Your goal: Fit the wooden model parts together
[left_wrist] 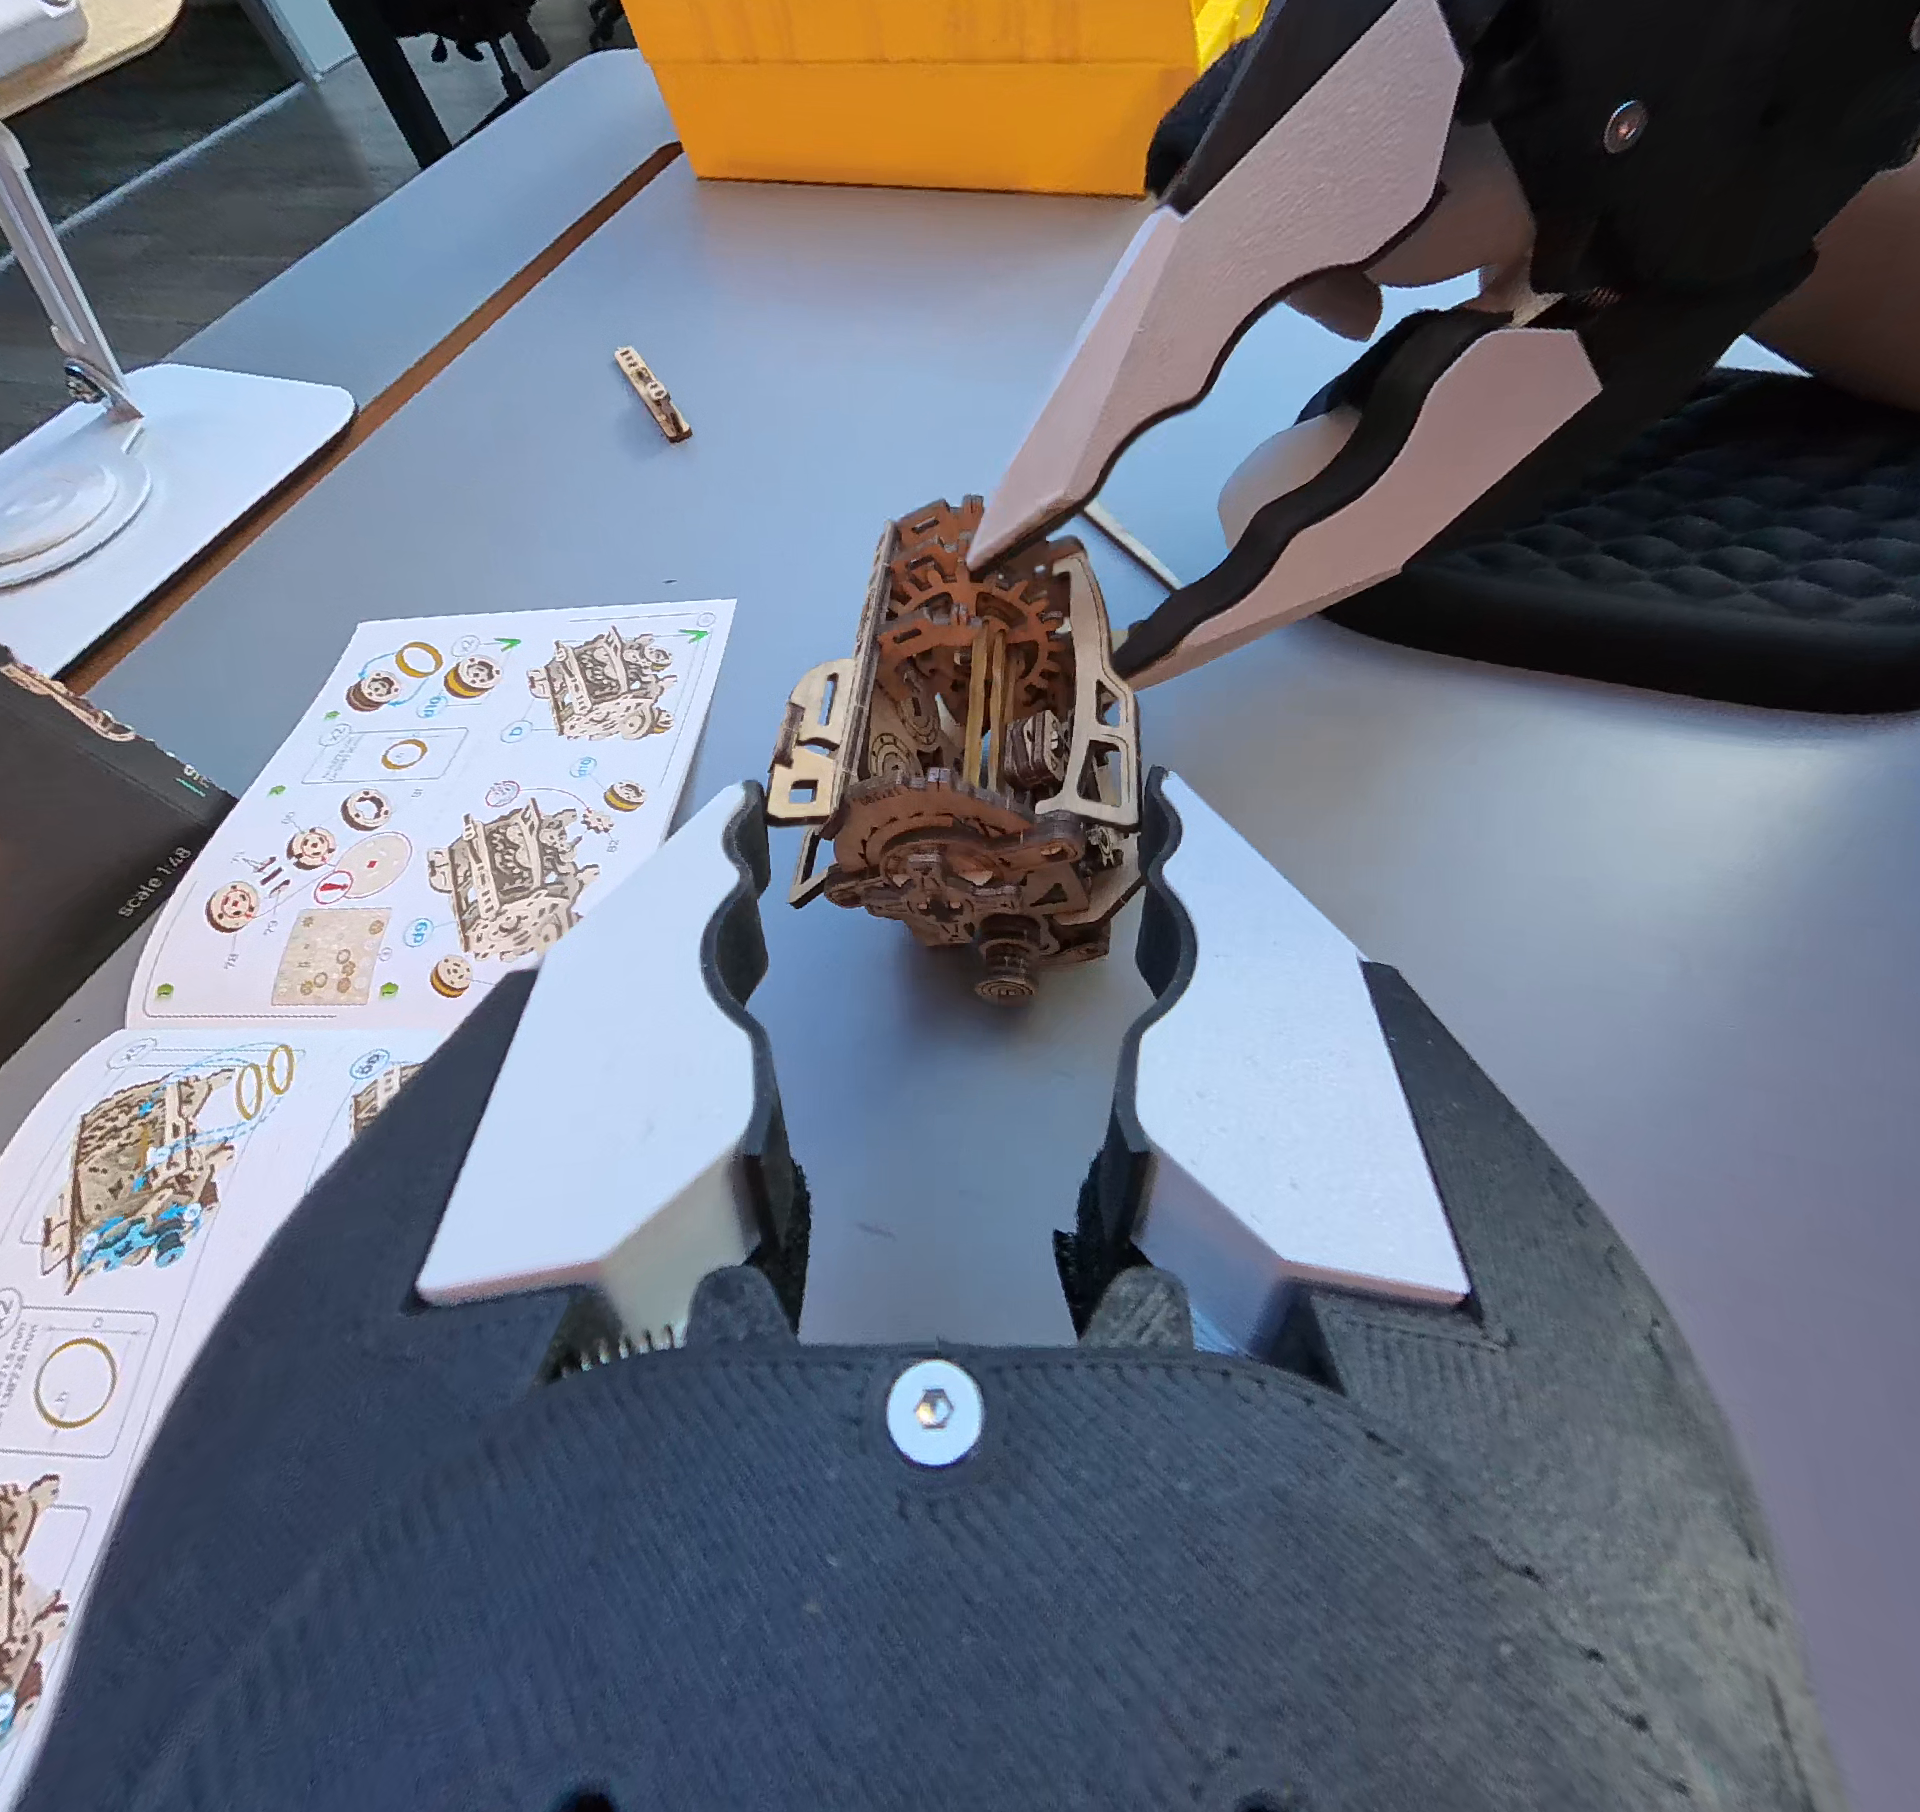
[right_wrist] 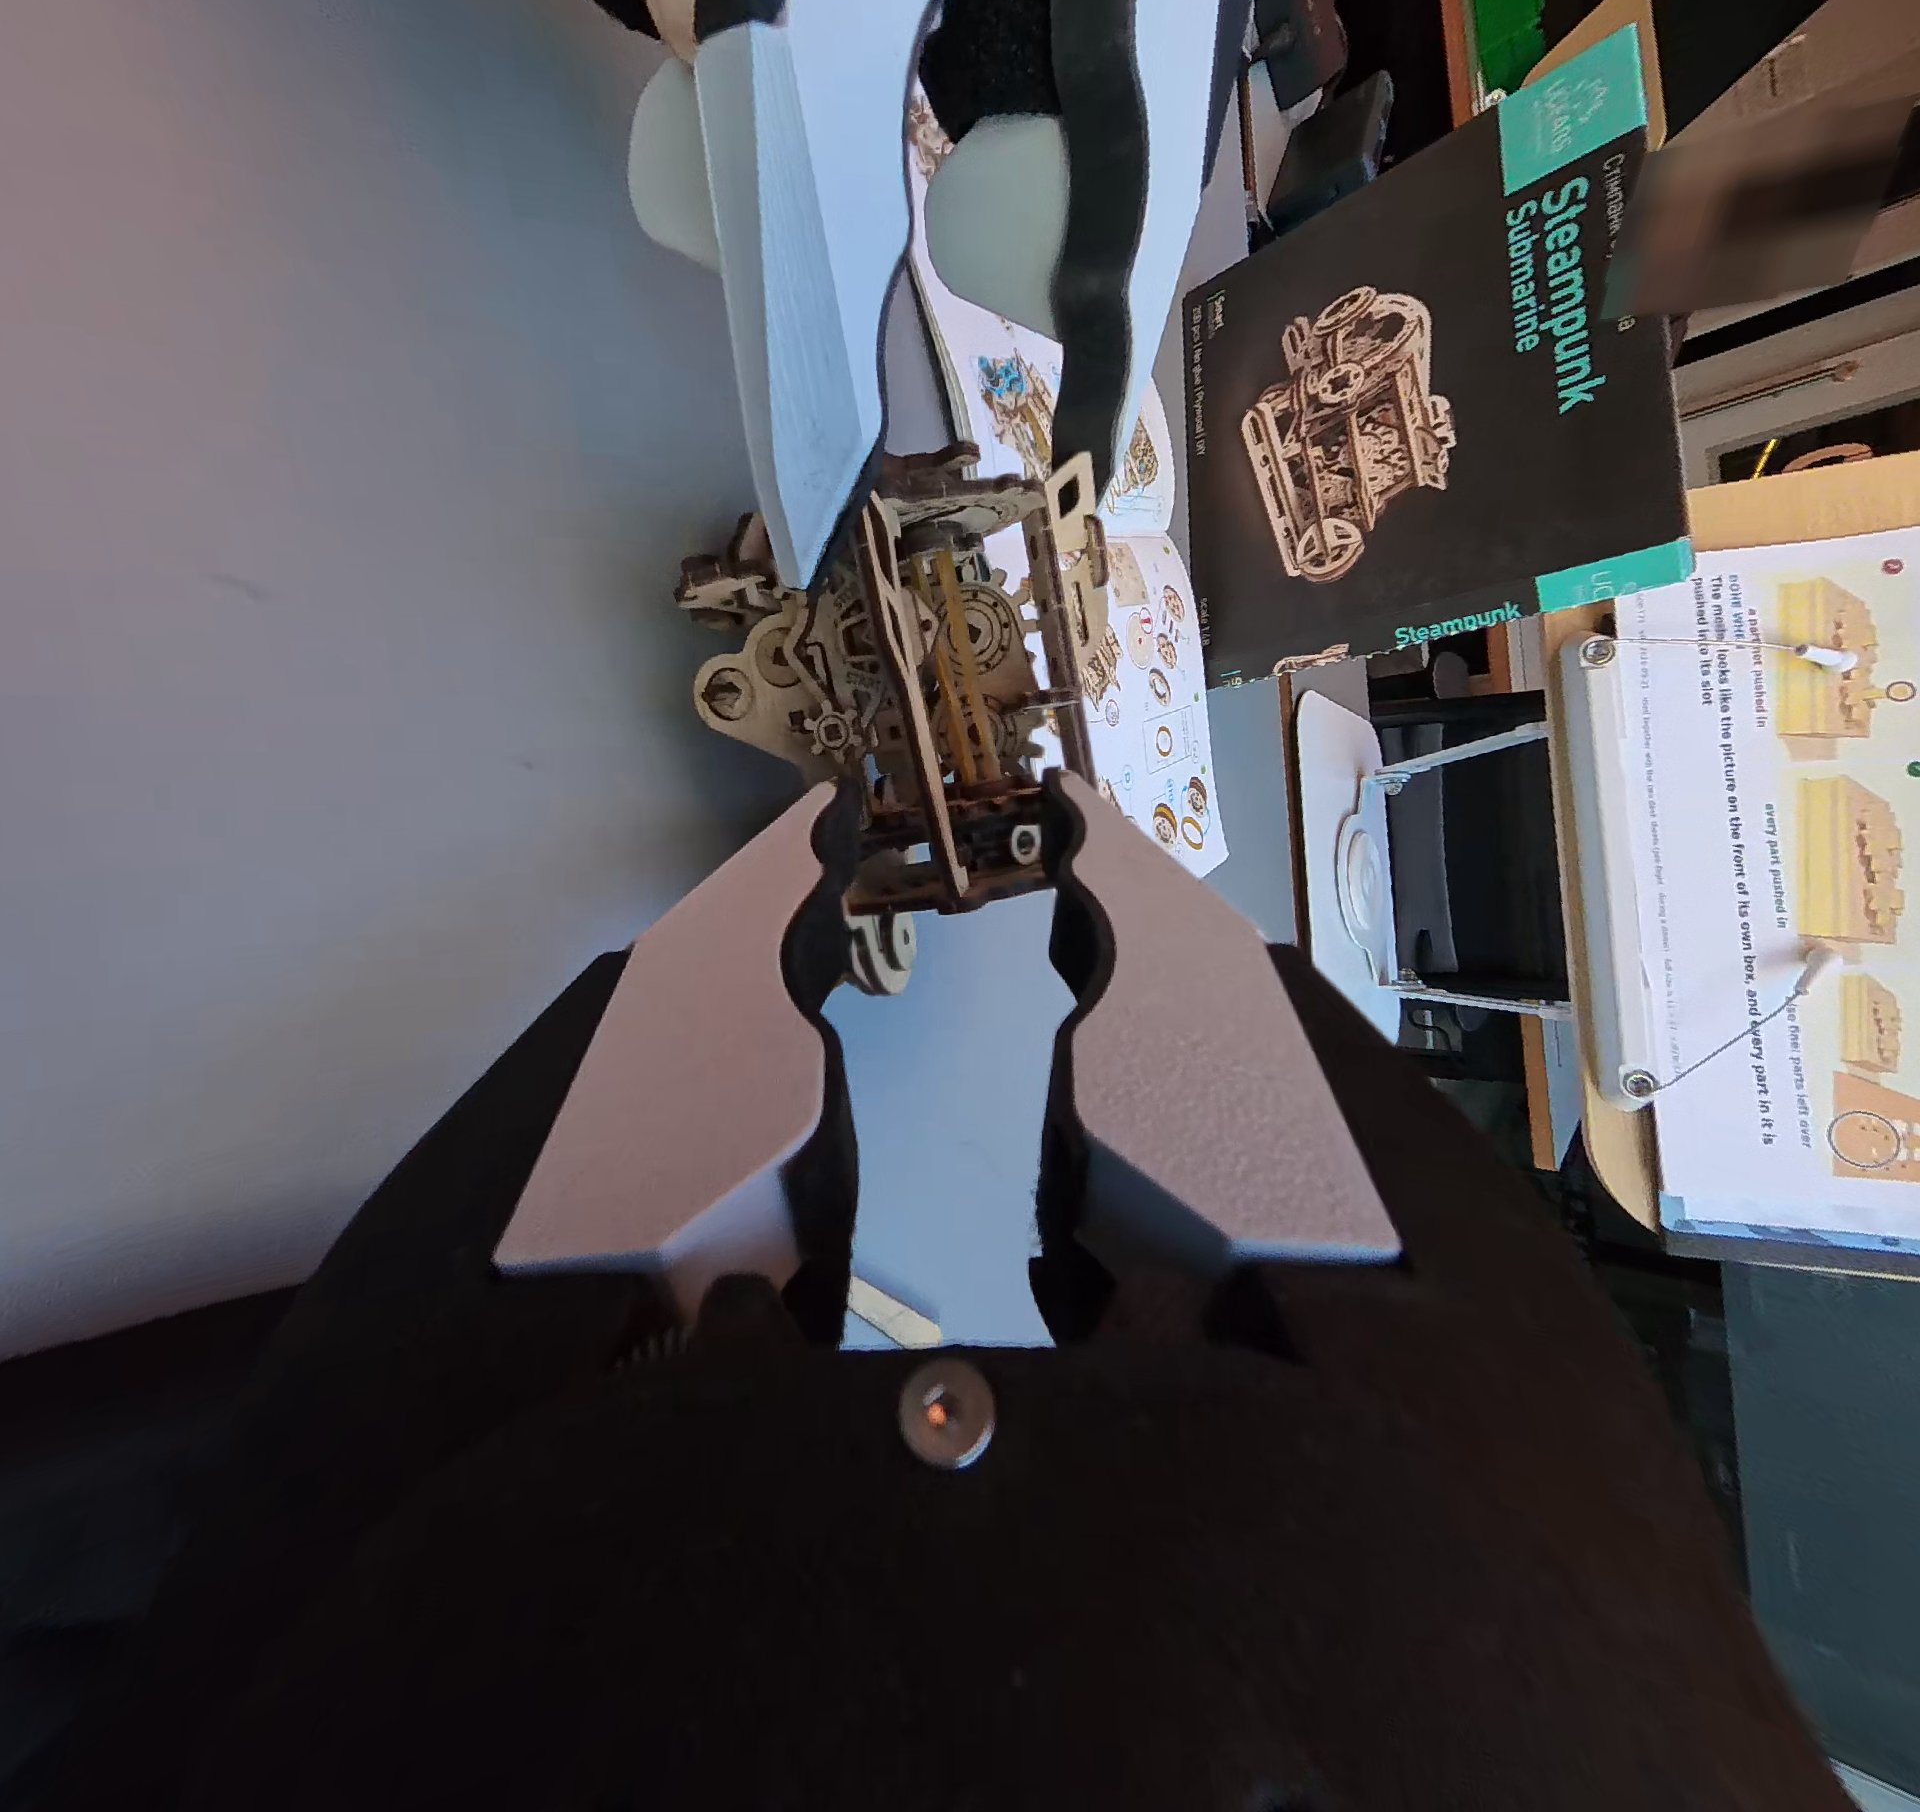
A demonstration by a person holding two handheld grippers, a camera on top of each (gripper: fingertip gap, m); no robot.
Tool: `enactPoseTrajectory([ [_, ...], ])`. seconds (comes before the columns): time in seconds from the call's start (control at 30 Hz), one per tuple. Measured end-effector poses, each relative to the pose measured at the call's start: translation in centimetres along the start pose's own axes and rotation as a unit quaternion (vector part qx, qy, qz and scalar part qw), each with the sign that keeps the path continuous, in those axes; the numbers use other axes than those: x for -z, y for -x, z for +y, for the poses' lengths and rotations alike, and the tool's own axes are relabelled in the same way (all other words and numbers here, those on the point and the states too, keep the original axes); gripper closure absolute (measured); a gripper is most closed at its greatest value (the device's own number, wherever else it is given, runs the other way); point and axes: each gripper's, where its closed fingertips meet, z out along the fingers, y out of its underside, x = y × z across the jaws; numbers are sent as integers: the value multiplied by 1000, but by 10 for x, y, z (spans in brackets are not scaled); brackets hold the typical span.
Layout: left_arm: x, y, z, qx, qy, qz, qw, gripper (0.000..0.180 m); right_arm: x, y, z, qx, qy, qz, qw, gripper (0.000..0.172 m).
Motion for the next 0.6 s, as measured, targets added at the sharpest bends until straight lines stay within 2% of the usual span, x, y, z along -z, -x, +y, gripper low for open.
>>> enactPoseTrajectory([
  [0.1,-5,3,0,5,0,-8,1000,110,-2,-3,3,-16,0,-5,1000,139],
  [0.47,-18,9,-6,-10,-3,-28,1000,110,0,-22,17,14,13,11,1000,137],
  [0.6,-27,14,-10,-10,-7,-32,999,110,8,-29,29,-7,36,31,999,136],
])
